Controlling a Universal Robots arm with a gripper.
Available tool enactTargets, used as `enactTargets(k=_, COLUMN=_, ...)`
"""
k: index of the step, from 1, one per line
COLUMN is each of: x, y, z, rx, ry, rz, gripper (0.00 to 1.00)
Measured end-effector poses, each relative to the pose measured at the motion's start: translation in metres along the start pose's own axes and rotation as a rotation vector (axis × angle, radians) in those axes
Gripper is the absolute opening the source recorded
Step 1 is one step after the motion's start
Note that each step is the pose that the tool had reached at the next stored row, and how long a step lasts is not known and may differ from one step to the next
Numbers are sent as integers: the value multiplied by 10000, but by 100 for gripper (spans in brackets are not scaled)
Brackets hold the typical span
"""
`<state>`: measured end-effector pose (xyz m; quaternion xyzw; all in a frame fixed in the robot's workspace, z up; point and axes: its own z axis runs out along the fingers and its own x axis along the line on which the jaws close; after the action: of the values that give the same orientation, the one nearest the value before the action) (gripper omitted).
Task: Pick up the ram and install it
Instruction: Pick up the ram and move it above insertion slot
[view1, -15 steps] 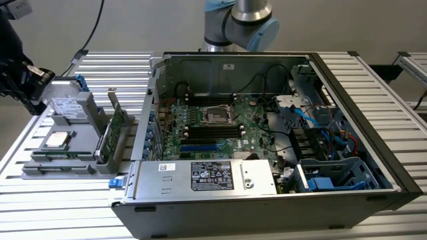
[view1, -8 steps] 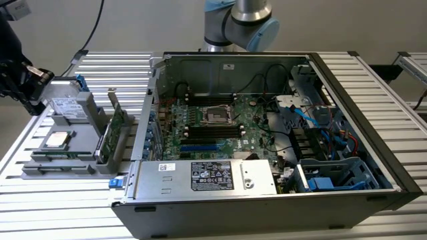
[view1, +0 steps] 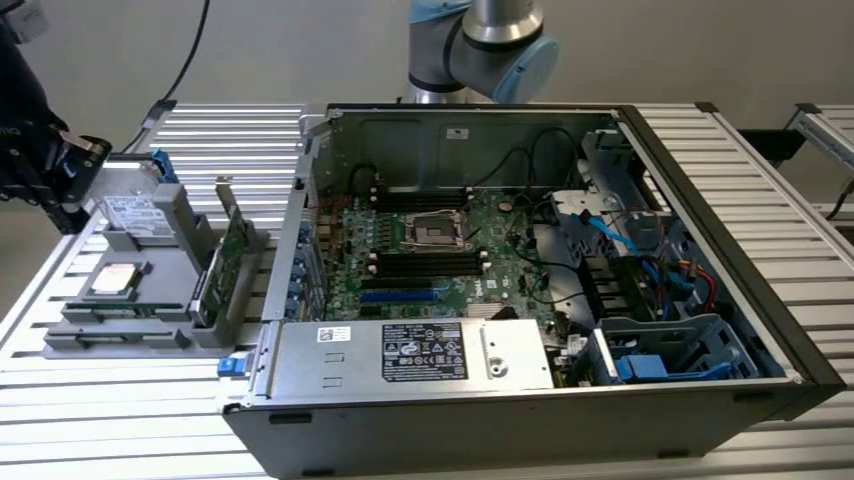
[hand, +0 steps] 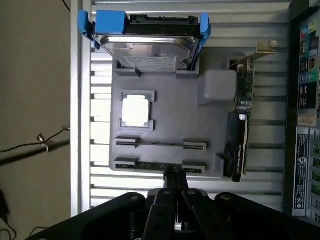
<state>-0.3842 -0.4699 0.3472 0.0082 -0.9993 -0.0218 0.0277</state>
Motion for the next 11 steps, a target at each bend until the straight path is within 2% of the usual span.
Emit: enactTargets(k=11, x=-2, y=-2, z=42, rx=109, ry=87, rz=-1994, gripper=10)
